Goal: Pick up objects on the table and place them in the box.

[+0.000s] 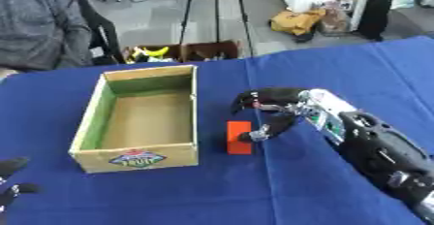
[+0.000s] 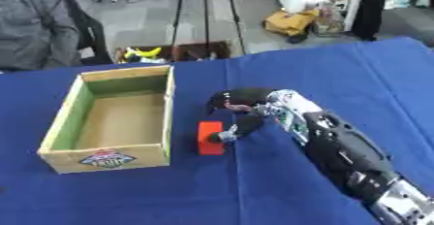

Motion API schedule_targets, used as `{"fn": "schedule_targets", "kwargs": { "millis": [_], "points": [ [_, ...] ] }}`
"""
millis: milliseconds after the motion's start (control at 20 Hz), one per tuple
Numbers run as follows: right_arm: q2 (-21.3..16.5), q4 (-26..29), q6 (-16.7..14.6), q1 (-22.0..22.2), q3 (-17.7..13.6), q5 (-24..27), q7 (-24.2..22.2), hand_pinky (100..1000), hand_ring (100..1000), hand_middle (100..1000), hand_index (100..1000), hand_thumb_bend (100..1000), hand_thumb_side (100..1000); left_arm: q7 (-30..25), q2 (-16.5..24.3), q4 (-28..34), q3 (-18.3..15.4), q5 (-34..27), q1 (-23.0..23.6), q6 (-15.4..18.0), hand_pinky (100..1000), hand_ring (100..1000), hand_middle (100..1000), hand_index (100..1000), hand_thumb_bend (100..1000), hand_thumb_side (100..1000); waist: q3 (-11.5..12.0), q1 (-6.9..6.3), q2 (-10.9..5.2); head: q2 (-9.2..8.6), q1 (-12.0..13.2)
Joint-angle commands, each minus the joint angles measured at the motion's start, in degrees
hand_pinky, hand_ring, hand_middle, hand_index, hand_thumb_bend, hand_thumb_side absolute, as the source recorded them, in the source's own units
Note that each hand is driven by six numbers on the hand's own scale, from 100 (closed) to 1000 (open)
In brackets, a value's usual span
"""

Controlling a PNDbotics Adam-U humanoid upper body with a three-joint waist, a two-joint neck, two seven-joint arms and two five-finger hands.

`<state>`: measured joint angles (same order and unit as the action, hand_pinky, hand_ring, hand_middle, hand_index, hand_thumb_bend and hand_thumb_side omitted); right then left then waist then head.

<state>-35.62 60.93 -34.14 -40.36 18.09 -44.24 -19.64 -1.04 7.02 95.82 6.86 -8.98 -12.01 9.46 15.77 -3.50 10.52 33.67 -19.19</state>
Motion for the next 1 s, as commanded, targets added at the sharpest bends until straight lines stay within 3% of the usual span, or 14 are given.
{"fn": "schedule_targets", "kwargs": {
  "millis": [50,600,1000],
  "points": [
    [-1.4,2.2,0.1,-1.3,-0.3,0.6,-0.4,778,1000,895,901,473,995,0.2,0.5,1.2,-0.3,0.3,-0.9,0.1,533,822,651,669,100,992,-0.1,0.35,-1.15,-0.42,-0.1],
    [-1.1,5.6,1.0,-0.4,0.5,1.8,-2.7,779,1000,896,909,479,1000,0.4,0.6,1.3,-0.5,0.5,-1.0,0.1,533,821,651,668,100,990,-0.4,0.71,-1.53,-0.49,0.1],
    [0.1,4.3,0.4,0.4,0.9,-1.6,-2.4,780,1000,896,920,470,1000,0.5,0.6,1.3,-0.5,0.6,-1.0,0.1,533,821,650,668,100,989,-0.7,0.54,-1.68,-0.39,0.3]
  ]
}}
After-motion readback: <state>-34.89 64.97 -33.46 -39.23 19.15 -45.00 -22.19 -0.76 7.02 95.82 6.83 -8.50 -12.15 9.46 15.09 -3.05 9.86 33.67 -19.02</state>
